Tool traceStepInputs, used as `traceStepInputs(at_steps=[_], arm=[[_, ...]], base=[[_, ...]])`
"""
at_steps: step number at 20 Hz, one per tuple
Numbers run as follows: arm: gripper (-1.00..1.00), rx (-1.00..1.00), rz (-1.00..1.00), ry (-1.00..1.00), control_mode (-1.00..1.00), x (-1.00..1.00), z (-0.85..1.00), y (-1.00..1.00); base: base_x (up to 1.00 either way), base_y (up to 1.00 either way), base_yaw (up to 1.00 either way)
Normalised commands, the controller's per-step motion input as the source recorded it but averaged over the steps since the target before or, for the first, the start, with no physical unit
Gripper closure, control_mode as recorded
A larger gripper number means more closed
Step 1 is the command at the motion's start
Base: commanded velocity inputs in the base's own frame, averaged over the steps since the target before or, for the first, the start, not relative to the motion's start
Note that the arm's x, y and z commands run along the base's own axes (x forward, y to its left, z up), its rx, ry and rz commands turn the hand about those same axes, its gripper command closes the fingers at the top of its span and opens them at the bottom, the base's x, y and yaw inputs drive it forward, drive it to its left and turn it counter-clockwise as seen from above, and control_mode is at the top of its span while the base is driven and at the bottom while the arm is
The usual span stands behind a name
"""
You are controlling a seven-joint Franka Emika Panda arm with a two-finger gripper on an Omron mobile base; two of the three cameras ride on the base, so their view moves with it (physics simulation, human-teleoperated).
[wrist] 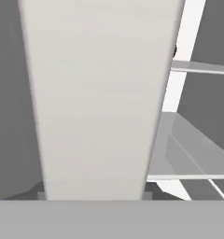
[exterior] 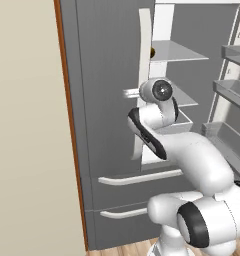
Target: Retrieve a lemon from the fridge and place it on the cutting board with the fish.
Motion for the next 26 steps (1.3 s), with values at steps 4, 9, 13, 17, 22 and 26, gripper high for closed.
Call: traceStepInputs(at_steps=[4,9,13,17,22,26], arm=[[1.0,-0.08,-0.22,0.04,-1.0,-0.59,0.15,0.18],[1.0,-0.01,-0.32,0.09,-1.0,-0.65,0.06,0.12],[1.0,0.0,-0.39,0.21,-1.0,-0.73,0.03,0.02],[1.0,0.0,-0.35,0.31,-1.0,-0.8,0.01,0.04],[1.0,0.0,-0.25,0.1,-1.0,-0.97,0.0,0.23],[1.0,0.0,-0.22,0.13,-1.0,-0.85,0.0,0.26]], base=[[0.0,0.0,0.0],[0.0,0.0,0.0],[0.0,0.0,0.0],[0.0,0.0,0.0],[0.0,0.0,0.0],[0.0,0.0,0.0]])
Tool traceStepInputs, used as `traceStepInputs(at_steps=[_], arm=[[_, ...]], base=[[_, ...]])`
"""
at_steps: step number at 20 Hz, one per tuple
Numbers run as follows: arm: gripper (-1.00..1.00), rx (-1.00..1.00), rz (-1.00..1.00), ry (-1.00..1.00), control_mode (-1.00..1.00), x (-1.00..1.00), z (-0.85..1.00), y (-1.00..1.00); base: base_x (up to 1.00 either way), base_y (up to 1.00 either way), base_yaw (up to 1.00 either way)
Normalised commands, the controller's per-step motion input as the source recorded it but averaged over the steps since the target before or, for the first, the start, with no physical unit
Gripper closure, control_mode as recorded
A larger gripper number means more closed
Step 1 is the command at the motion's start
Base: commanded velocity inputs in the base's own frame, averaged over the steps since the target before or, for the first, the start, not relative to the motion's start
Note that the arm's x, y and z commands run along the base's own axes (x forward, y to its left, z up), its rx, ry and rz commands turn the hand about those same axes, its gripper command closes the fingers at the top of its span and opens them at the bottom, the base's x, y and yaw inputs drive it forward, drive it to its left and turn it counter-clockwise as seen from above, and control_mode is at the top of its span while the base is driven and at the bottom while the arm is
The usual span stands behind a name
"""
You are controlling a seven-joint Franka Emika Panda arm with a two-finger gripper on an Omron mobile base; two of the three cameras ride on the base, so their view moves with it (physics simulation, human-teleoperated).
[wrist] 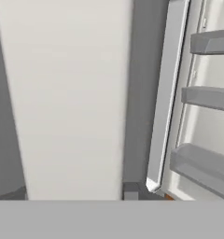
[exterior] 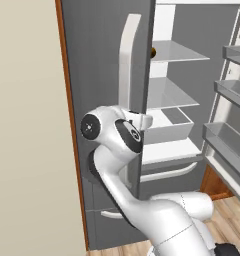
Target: Retrieve a lemon from the fridge and place it on the cutting board with the fish.
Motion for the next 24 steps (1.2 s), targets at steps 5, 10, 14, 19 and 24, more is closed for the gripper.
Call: traceStepInputs(at_steps=[5,10,14,19,24], arm=[[1.0,0.0,-0.22,0.17,-1.0,-0.75,0.14,0.27],[1.0,0.0,-0.19,0.21,-1.0,-0.54,0.22,0.29],[1.0,0.0,-0.21,0.24,-1.0,-0.44,0.25,0.41],[1.0,0.0,-0.22,0.21,-1.0,-0.36,0.1,0.53],[1.0,-0.07,-0.15,0.07,-1.0,-0.16,0.0,0.53]], base=[[0.0,0.0,0.0],[0.0,0.0,0.0],[0.0,0.0,0.0],[0.0,0.0,0.0],[0.0,0.0,0.0]])
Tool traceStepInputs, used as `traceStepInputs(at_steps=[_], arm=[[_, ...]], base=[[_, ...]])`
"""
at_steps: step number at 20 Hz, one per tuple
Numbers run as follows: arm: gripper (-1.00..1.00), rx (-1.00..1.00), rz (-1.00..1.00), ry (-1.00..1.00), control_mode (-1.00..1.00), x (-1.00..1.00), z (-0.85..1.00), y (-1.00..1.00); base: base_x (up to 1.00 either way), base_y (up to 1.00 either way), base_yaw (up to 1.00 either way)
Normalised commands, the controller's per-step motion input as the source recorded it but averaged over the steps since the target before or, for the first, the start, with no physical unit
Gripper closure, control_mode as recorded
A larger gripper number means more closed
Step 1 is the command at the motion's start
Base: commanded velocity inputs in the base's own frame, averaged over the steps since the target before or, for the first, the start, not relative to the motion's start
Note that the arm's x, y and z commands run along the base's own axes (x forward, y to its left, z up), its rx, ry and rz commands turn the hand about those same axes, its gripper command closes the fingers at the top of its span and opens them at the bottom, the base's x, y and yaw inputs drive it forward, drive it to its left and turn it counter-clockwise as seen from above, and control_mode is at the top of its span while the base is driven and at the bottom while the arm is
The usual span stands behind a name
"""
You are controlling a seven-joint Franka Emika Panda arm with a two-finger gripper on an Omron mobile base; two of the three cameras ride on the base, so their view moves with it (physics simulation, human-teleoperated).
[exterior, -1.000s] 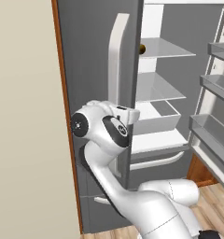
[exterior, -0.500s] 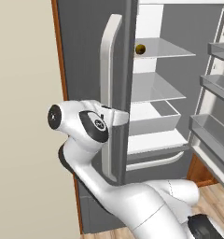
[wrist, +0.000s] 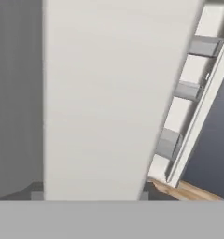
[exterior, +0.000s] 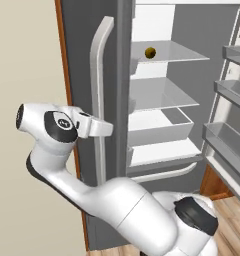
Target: Retrieve a lemon from the fridge and place it on the cutting board with the fish.
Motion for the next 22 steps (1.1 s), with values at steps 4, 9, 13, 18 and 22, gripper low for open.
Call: traceStepInputs(at_steps=[4,9,13,18,22], arm=[[1.0,-0.07,-0.09,0.02,-1.0,0.0,0.0,0.35],[-1.0,0.0,-0.01,0.02,-1.0,0.01,0.0,0.12],[-1.0,0.0,0.0,0.03,-1.0,0.01,0.0,0.03],[-1.0,0.0,0.0,0.04,-1.0,0.0,0.0,0.18],[-1.0,0.0,0.0,0.04,-1.0,0.0,0.0,0.18]], base=[[0.0,0.0,0.0],[0.0,0.0,0.0],[0.0,0.0,0.0],[0.0,0.0,0.0],[0.0,0.0,0.0]])
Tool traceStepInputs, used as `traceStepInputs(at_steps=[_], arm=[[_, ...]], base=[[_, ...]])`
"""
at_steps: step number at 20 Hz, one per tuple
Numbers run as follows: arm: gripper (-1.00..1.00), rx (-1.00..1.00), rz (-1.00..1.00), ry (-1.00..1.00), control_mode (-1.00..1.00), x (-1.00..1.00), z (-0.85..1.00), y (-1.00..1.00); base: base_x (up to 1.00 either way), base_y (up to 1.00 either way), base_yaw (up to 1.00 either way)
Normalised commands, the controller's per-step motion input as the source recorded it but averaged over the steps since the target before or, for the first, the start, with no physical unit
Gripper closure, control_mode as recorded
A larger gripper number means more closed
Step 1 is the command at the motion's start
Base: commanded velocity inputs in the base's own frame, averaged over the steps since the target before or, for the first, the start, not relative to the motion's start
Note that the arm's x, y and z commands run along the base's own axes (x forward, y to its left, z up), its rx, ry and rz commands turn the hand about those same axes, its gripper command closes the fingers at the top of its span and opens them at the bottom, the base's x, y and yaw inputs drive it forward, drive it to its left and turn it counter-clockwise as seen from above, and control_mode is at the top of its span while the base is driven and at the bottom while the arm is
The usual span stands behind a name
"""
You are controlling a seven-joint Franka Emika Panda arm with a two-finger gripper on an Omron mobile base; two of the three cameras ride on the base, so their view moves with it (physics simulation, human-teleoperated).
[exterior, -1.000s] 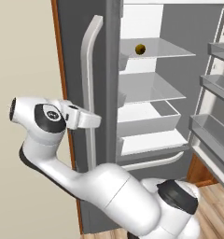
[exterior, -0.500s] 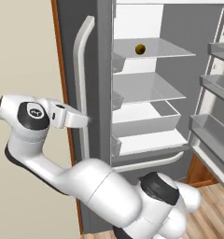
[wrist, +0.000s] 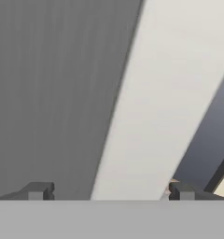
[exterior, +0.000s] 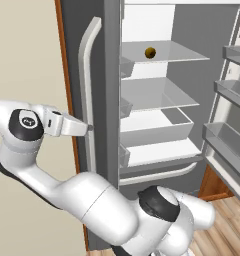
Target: Retrieve a lemon from the fridge and place it on the cutting board with the fish.
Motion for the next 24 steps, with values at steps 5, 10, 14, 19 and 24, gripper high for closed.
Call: traceStepInputs(at_steps=[5,10,14,19,24], arm=[[-1.0,0.0,0.0,0.07,-1.0,-0.12,-0.05,0.07],[-1.0,0.0,0.0,0.03,-1.0,-0.77,-0.1,0.0],[-1.0,0.0,0.0,0.0,-1.0,-1.0,0.0,-0.1],[-1.0,0.08,0.02,0.0,-1.0,-0.98,0.17,-0.79],[-1.0,0.15,0.1,0.0,-1.0,-1.0,0.19,-0.82]], base=[[0.0,0.0,0.0],[0.0,0.0,0.0],[0.0,0.0,0.0],[0.0,0.0,0.0],[0.0,0.0,0.0]])
